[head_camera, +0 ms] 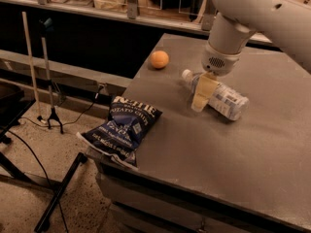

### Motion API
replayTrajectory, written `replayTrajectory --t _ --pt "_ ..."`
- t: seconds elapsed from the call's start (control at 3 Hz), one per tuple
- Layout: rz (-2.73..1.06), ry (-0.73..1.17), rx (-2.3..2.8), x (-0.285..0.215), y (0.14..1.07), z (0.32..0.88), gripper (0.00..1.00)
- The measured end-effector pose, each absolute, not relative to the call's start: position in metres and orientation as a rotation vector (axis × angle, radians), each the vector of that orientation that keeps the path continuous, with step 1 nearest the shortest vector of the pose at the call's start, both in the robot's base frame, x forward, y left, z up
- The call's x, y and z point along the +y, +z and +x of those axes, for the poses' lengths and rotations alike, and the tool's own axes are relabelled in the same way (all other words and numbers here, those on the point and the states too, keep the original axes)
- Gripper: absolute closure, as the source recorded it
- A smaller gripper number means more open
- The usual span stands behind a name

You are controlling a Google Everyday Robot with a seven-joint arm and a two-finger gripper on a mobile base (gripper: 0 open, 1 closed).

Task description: Pick blue plastic bottle

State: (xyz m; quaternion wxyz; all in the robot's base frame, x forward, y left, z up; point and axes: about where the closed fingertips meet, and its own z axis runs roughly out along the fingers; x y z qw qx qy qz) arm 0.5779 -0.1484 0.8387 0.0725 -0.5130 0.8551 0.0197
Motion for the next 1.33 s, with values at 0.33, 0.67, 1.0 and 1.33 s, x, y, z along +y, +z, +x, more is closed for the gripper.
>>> replayTrajectory --t 0.33,0.67,1.0,1.33 --pt "-1.583 0.076 2.593 -0.143 0.834 0.576 0.4" --pt "-1.626 0.072 2.605 -0.139 0.84 0.571 0.64" --pt "-1.669 0.059 2.589 -0.135 0.855 0.565 0.87" --pt "-1.734 0.066 2.554 -0.13 0.869 0.561 1.0"
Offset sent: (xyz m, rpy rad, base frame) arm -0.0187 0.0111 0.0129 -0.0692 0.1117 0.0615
